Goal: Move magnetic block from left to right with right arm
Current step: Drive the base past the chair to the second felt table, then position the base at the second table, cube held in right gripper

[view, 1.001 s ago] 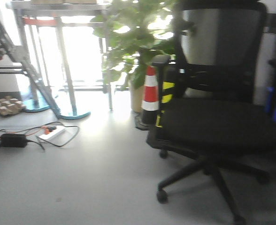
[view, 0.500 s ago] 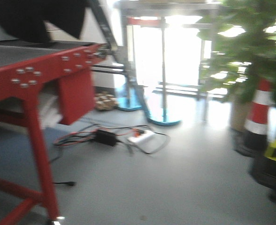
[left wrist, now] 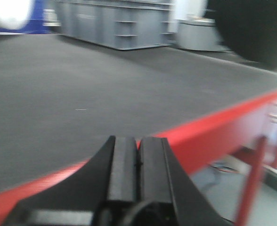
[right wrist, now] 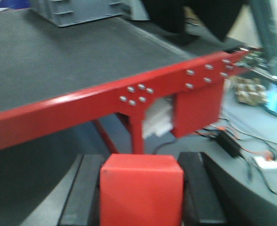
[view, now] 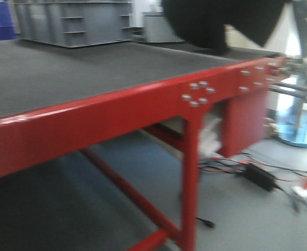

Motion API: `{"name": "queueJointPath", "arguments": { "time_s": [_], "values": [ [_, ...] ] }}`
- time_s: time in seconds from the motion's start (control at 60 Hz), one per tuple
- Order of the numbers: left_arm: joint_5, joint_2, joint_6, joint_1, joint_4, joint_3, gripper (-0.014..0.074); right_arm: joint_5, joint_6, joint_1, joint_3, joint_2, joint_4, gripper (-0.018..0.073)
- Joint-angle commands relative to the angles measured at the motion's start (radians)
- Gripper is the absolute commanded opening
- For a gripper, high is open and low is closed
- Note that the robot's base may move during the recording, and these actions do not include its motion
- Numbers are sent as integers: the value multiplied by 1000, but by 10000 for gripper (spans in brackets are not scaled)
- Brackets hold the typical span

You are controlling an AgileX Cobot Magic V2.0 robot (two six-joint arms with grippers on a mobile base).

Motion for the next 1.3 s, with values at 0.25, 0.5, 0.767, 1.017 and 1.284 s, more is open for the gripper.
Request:
{"name": "queueJointPath", "arguments": {
  "time_s": [0.25,0.5,0.767,1.017,1.284],
  "values": [
    [-90,-16,-8,2,0,9,-116,-91,-10,-5,-29,19,-19,141],
    [-90,-16,-8,2,0,9,-116,-91,-10,-5,-29,19,-19,141],
    [-90,-16,-8,2,0,9,-116,-91,-10,-5,-29,19,-19,141],
    [-90,-16,-8,2,0,9,-116,-91,-10,-5,-29,19,-19,141],
    [-90,-14,-8,2,0,9,-116,-91,-10,-5,-29,19,-19,141]
  ]
}}
